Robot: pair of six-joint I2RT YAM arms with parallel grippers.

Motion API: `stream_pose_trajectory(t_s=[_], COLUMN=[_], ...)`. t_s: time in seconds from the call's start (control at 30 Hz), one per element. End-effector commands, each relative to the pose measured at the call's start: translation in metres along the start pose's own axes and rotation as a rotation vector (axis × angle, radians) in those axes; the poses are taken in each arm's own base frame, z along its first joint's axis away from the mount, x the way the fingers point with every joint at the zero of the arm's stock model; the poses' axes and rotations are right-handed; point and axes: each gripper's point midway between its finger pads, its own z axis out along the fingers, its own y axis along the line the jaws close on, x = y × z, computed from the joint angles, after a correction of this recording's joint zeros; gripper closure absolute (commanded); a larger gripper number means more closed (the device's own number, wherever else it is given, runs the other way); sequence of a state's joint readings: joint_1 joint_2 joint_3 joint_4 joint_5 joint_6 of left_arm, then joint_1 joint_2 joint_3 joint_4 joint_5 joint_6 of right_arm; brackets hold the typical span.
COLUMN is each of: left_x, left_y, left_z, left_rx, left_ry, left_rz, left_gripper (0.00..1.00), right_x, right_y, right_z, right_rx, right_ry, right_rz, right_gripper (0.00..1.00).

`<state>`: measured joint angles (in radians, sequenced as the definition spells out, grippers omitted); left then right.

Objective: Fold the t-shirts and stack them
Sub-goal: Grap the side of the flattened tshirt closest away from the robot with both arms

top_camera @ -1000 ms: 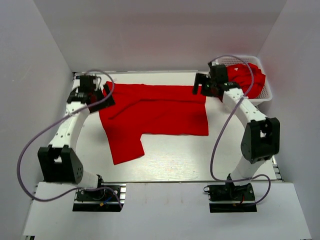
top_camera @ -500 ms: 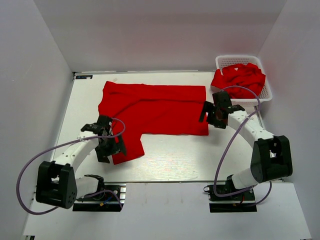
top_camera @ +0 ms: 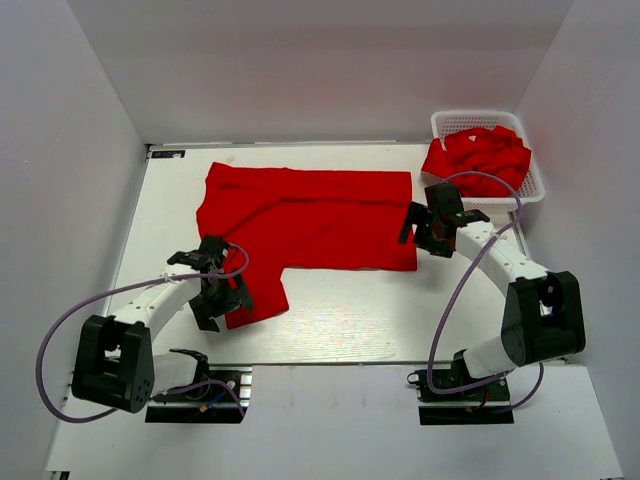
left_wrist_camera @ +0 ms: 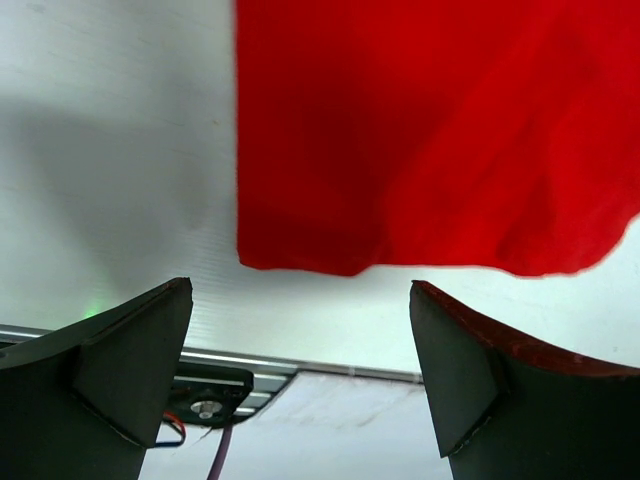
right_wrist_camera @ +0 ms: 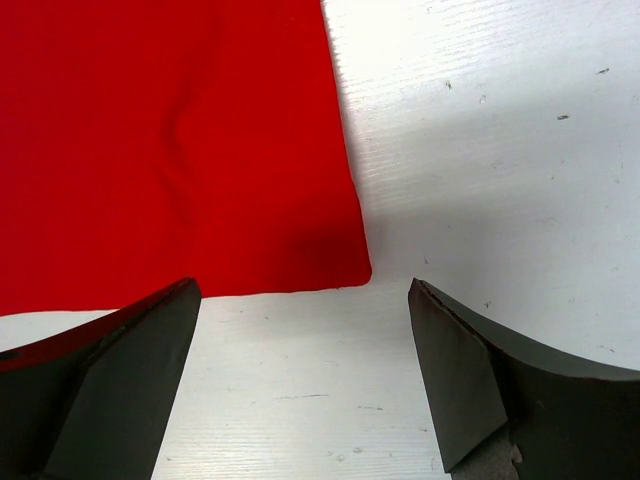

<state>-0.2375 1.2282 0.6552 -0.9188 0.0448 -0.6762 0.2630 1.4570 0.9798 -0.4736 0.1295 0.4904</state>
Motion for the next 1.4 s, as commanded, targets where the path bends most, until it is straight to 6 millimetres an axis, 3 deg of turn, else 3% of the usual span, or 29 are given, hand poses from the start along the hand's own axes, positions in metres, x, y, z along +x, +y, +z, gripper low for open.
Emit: stream_pose_trajectory(t_s=[0.0, 0.1, 0.13, 0.23, 0.3, 0.33, 0.47, 0.6, 0.7, 0.9, 1.1, 1.37], left_x=[-0.014, -0.011, -0.01, 0.0, 0.004, 0.002, -0.001, -0.002, -0.004, -0.022, -0.056, -0.062], left_y=[0.002, 0.005, 0.006, 0.009, 0.013, 0.012, 0.014, 0.014, 0.01, -0.004, -0.029, -0.03], left_z=[0.002, 0.008, 0.01, 0.021, 0.027, 0.027, 0.035, 0.047, 0.05, 0.034, -0.009, -0.018], left_rx=[-0.015, -0.05, -0.051, -0.058, -0.066, -0.054, -0.068, -0.072, -0.063, -0.016, 0.104, 0.099], left_ry=[-0.073, -0.051, -0.051, -0.012, -0.002, -0.004, -0.021, -0.016, -0.01, -0.084, -0.259, -0.286], left_rz=[-0.039, -0.035, -0.035, -0.046, -0.047, -0.059, -0.069, -0.069, -0.06, 0.009, 0.065, 0.073], left_gripper=[0.0, 0.02, 0.2, 0.41, 0.41, 0.5, 0.57, 0.72, 1.0, 1.0, 1.0, 1.0], right_x=[-0.012, -0.015, -0.012, -0.014, -0.011, -0.011, -0.012, -0.009, -0.007, 0.0, 0.016, 0.032], right_y=[0.001, -0.003, -0.005, -0.004, -0.003, -0.003, -0.003, -0.005, -0.007, -0.011, -0.004, -0.001], right_z=[-0.008, -0.008, -0.007, -0.006, -0.006, -0.006, -0.007, -0.008, -0.009, -0.006, 0.006, 0.023], right_rx=[0.003, 0.031, 0.042, 0.042, 0.039, 0.037, 0.037, 0.038, 0.041, 0.059, 0.022, 0.014], right_ry=[-0.031, -0.035, -0.024, -0.025, -0.016, -0.016, -0.013, -0.009, -0.005, 0.009, 0.065, 0.118], right_rz=[-0.002, 0.006, 0.011, 0.013, 0.01, 0.011, 0.003, -0.002, -0.01, -0.005, 0.031, 0.066], right_gripper=[0.1, 0.1, 0.1, 0.1, 0.1, 0.1, 0.1, 0.1, 0.1, 0.1, 0.1, 0.1])
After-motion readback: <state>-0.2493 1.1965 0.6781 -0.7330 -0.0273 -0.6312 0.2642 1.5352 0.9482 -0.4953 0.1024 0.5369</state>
